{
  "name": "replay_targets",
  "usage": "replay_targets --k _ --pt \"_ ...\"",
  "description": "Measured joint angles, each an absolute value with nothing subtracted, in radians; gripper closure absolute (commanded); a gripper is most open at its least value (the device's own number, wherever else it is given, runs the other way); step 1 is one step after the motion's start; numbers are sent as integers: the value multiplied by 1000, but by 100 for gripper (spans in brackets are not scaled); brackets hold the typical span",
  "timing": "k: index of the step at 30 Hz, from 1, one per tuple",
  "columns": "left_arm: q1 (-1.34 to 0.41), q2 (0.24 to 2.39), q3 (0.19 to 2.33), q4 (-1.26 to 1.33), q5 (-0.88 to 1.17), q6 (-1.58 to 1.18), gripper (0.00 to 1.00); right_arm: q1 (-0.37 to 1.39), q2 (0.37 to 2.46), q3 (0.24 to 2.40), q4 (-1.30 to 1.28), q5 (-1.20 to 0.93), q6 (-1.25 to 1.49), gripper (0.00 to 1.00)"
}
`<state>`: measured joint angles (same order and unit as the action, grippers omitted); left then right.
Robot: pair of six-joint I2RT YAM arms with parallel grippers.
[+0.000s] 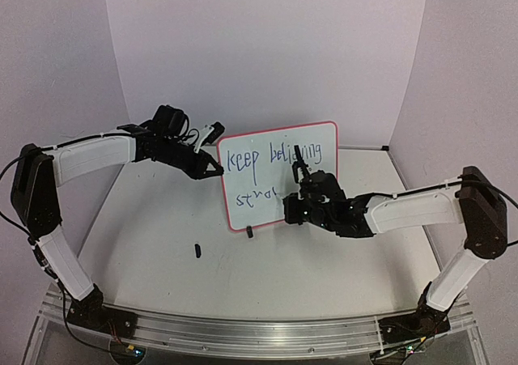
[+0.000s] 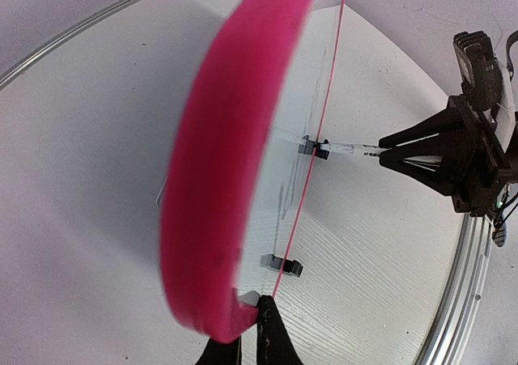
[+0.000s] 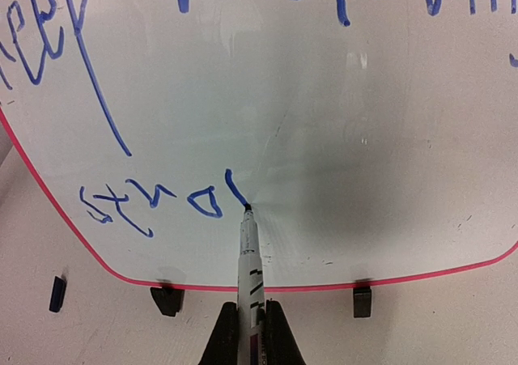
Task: Write a sentence on the whiteboard
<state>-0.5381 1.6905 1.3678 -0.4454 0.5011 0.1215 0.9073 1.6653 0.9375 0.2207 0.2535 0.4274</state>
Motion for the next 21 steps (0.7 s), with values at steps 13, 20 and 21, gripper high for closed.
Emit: replay_targets --k 13,20,21 --pt "-538 1692 1370 -446 501 121 100 907 1645 939 225 279 414 100" --pt "-538 1696 1372 -446 502 121 100 897 1645 939 225 283 413 100" --pt "-538 1696 1372 -445 502 121 100 897 1645 939 225 282 412 100"
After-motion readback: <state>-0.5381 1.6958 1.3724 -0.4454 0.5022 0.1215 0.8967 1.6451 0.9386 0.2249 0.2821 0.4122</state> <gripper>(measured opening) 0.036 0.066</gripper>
